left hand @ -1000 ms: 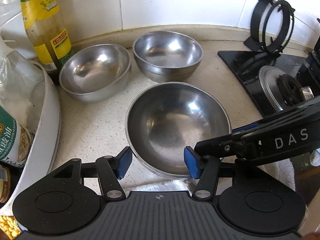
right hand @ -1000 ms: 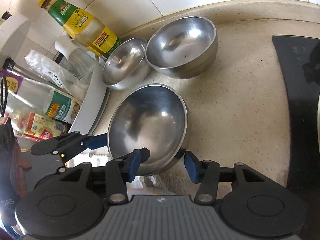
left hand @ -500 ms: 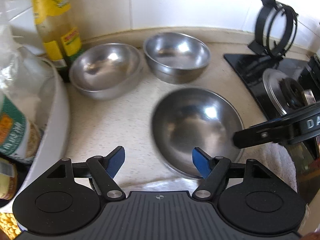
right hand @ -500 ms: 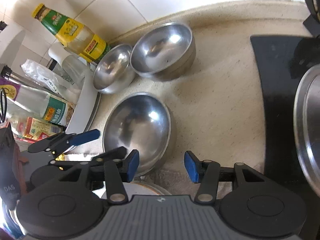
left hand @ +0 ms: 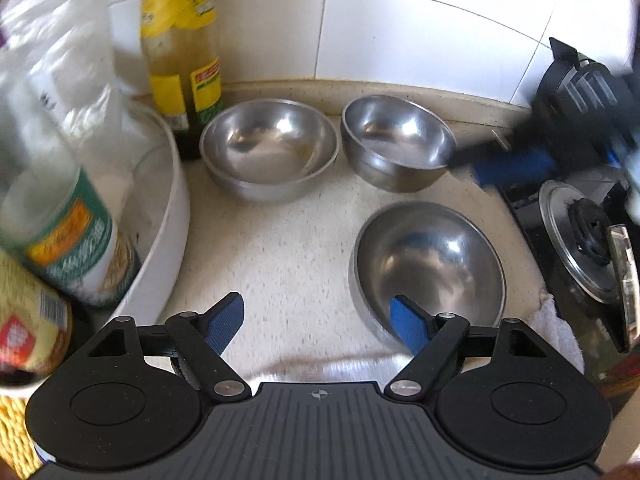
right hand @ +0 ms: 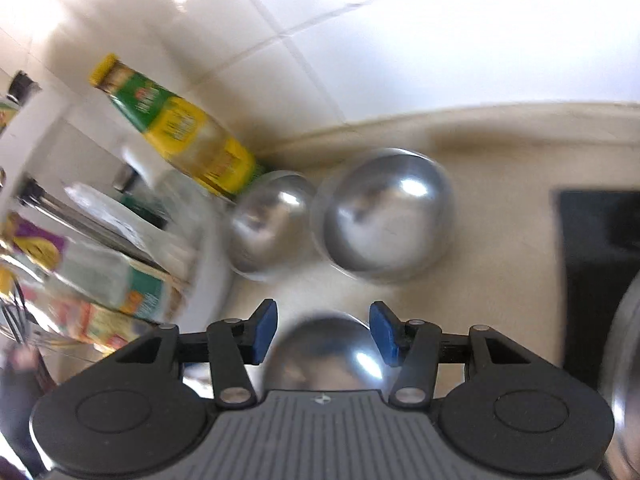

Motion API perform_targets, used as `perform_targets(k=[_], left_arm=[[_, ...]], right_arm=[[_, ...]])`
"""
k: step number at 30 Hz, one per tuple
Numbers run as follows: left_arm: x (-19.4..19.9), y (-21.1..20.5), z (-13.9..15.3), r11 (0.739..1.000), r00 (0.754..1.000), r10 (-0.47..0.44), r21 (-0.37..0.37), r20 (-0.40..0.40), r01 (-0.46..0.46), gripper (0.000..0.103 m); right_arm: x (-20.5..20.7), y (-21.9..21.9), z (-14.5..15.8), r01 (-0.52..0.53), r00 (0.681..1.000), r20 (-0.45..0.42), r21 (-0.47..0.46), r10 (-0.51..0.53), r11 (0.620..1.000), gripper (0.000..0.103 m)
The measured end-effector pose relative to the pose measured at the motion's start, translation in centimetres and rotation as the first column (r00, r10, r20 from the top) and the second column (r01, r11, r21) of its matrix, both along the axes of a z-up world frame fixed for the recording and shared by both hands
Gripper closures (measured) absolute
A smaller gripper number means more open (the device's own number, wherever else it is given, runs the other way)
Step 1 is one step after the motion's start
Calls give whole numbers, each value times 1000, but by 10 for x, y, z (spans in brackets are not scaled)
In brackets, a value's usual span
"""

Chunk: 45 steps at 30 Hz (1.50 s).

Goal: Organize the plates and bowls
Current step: 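Move the right tool toward the large steel bowl, then close the right tool on the rim of the large steel bowl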

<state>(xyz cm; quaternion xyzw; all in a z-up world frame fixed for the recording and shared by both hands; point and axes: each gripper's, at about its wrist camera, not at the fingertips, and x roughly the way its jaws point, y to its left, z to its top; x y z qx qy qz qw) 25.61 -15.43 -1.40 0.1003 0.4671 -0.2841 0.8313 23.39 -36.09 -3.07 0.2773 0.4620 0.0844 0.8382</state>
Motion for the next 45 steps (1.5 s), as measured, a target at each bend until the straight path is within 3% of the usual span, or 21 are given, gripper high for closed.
perform_targets(k=[6,14,19,23,27,29,36,39,45], left_arm=[[3,9,3,999,999,44,-22,-6,-44,17],[13,9,1,997,997,72,-24,-7,-72,17],[15,8,0,998,998,61,-22,-8,-61,15],[14,9,-1,999,999,48,-9,-5,-48,14],[22,5,0,998,998,60,-15,-2,-60,13],[27,2,1,997,997,73,-25,-6,-73,13],[53,-9,7,980,982,189,-57,3,-188,13],[69,-17,4,968,972,236,-87,-19,-237,16],[85,-29,-10,954,954,299,-26,-9,-299,21]], right_arm=[[57,29,-16,-42,995,-84,48,46,998,38],[84,49,-56,-2,981,-193,85,18,996,38],[92,48,-57,-27,987,-163,-76,14,997,41],[88,30,-49,-57,983,-185,-235,13,970,41],[87,-1,-48,30,980,-191,-144,-58,989,39],[91,2,-48,24,985,-169,-104,-41,994,37],[112,36,-59,-64,987,-154,-106,47,992,34],[111,44,-59,-104,987,-140,-162,82,981,35],[110,29,-73,-93,984,-162,-101,76,991,36]])
